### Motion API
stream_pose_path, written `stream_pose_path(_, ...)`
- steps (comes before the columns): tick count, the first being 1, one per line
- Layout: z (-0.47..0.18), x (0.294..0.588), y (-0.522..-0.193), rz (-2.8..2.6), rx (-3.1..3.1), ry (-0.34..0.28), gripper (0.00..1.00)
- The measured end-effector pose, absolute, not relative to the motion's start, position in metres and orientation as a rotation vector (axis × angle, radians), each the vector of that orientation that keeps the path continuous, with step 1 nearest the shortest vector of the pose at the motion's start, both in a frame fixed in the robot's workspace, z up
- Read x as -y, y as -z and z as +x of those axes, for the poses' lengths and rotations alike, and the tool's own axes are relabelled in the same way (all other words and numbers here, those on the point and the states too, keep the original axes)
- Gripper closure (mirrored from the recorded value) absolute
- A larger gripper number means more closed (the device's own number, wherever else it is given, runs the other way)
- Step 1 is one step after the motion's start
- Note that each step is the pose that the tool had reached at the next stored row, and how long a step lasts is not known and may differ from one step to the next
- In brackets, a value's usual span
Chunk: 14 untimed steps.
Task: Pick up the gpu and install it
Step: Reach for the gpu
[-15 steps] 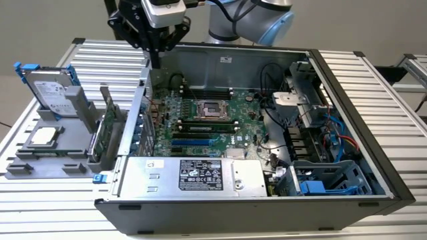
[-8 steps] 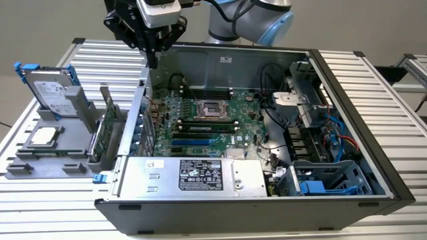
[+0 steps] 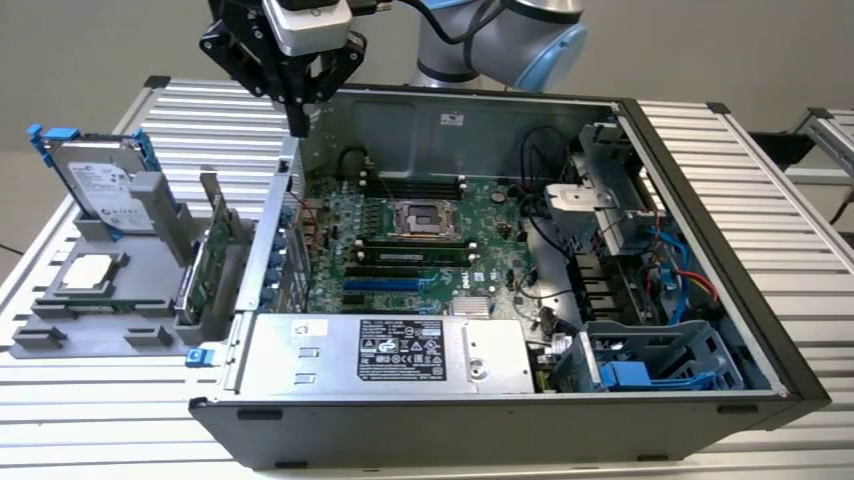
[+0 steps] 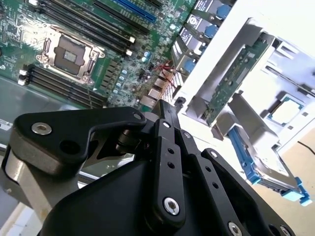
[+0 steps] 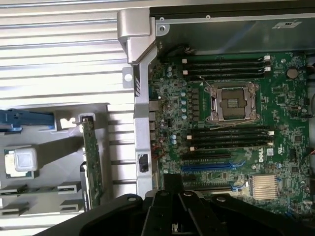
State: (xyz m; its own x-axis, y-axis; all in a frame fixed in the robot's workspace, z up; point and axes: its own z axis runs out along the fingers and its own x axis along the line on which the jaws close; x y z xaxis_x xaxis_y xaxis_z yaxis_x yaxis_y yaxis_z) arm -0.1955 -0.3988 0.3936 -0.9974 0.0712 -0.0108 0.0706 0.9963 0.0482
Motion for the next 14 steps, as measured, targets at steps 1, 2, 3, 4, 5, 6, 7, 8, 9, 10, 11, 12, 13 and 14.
stream_pose_path(1,-0.1963,0.3988,-0.3936,0.111,-3.126,-0.075,1.0)
stream_pose_path(2,-0.1971,0.3988,-0.3936,0.111,-3.126,-0.075,1.0)
stream_pose_path(3,-0.1978,0.3988,-0.3936,0.111,-3.126,-0.075,1.0)
stream_pose_path(4,-0.1985,0.3988,-0.3936,0.111,-3.126,-0.075,1.0)
stream_pose_path(5,-0.1992,0.3988,-0.3935,0.111,-3.126,-0.075,1.0)
stream_pose_path(6,-0.1999,0.3988,-0.3935,0.111,-3.126,-0.075,1.0)
stream_pose_path(7,-0.2006,0.3988,-0.3935,0.111,-3.126,-0.075,1.0)
stream_pose_path(8,-0.2013,0.3988,-0.3935,0.111,-3.126,-0.075,1.0)
stream_pose_path(9,-0.2019,0.3988,-0.3935,0.111,-3.126,-0.075,1.0)
stream_pose_path(10,-0.2025,0.3988,-0.3935,0.111,-3.126,-0.075,1.0)
stream_pose_path(11,-0.2031,0.3988,-0.3935,0.111,-3.126,-0.075,1.0)
stream_pose_path(12,-0.2038,0.3988,-0.3935,0.111,-3.126,-0.075,1.0)
stream_pose_path(13,-0.2045,0.3988,-0.3935,0.111,-3.126,-0.075,1.0)
stream_pose_path(14,-0.2051,0.3988,-0.3934,0.111,-3.126,-0.075,1.0)
